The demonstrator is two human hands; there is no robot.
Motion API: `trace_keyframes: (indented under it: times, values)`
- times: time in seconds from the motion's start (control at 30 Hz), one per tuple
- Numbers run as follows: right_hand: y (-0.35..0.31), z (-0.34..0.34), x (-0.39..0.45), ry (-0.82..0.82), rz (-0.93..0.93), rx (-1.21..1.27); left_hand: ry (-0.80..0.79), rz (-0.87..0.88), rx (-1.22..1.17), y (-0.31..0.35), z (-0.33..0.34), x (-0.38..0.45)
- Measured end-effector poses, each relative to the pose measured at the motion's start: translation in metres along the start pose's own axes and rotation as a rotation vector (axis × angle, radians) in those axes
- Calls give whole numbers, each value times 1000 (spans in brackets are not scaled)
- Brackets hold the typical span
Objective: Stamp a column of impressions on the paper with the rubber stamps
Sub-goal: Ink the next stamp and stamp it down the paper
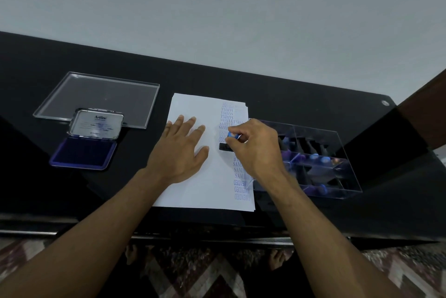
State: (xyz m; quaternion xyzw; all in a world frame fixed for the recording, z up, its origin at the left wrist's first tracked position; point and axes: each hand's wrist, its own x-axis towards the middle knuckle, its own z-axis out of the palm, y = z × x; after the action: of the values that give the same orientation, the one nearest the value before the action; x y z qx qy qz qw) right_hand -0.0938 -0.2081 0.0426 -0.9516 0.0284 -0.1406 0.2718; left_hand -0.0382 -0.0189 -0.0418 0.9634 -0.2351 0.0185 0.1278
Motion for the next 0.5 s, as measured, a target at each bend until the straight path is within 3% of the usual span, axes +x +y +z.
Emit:
trace_keyframes:
  times: [0.5]
  values:
    - [-3, 5, 1, -51, 9, -43, -2, 1, 23, 2, 0, -1]
